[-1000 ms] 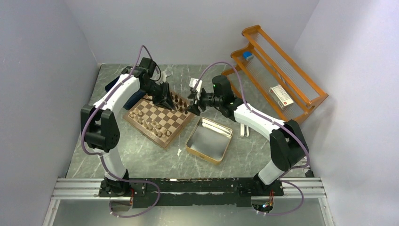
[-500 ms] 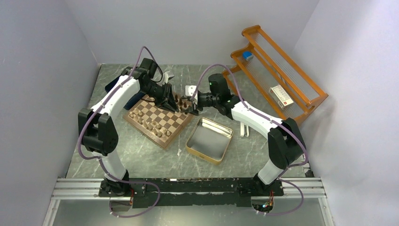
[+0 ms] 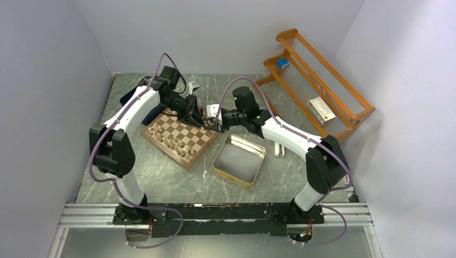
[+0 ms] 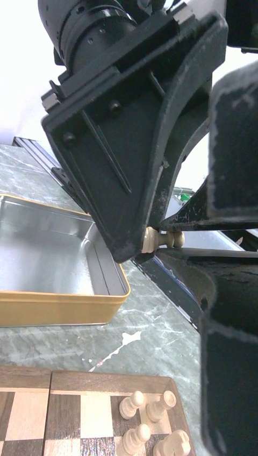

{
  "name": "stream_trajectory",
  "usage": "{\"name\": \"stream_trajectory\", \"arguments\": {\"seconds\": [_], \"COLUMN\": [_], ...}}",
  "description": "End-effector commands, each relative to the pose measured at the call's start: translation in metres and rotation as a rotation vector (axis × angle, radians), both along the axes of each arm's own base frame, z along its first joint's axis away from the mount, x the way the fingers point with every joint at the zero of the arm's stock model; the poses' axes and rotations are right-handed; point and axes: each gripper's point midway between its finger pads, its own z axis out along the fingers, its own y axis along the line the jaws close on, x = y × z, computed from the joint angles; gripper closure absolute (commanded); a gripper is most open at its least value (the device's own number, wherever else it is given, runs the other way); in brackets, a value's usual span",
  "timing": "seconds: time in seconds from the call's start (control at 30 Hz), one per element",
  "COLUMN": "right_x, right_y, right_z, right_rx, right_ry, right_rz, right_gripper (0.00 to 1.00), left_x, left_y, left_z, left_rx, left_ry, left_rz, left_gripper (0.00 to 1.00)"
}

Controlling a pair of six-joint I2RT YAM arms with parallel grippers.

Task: Set up the chess pieces on the board
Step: Place the chess piece on the chessboard.

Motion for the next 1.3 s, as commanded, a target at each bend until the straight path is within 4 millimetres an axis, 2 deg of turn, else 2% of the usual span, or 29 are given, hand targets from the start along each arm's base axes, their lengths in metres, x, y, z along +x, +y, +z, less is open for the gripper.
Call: {"name": "stream_trajectory", "arguments": {"seconds": [0.0,0.2,0.47,0.83,0.93,1.07,1.27], "right_x": [-0.009,-0.008,0.008,0.022,0.025,0.028,0.035], "right_y": [0.003,0.003,0.008,0.009,0.010,0.011,0.014], "right_z": [0.016,0.023,0.038,0.038,0.040,0.039,0.045], "right_rx": [0.019,0.047,0.152,0.191,0.197,0.194,0.215], "right_ry": [-0.042,0.010,0.182,0.272,0.281,0.294,0.322], "right_rz": [0.027,-0.021,-0.171,-0.261,-0.269,-0.278,-0.303], "right_gripper": [0.61,0.84,0.95,0.96,0.96,0.96,0.96], "left_x": [-0.001,0.003,0.009,0.010,0.013,0.018,0.023], "left_y": [-0.011,-0.009,-0.005,-0.005,-0.006,-0.009,-0.012], "left_z": [0.020,0.023,0.020,0.019,0.023,0.030,0.032], "left_rx": [-0.065,-0.049,-0.016,-0.020,-0.028,-0.050,-0.064], "left_ry": [-0.018,-0.045,-0.102,-0.125,-0.140,-0.163,-0.173], "left_rz": [-0.013,0.012,0.053,0.059,0.066,0.075,0.076], "left_gripper": [0.86,0.82,0.75,0.68,0.70,0.66,0.76]}}
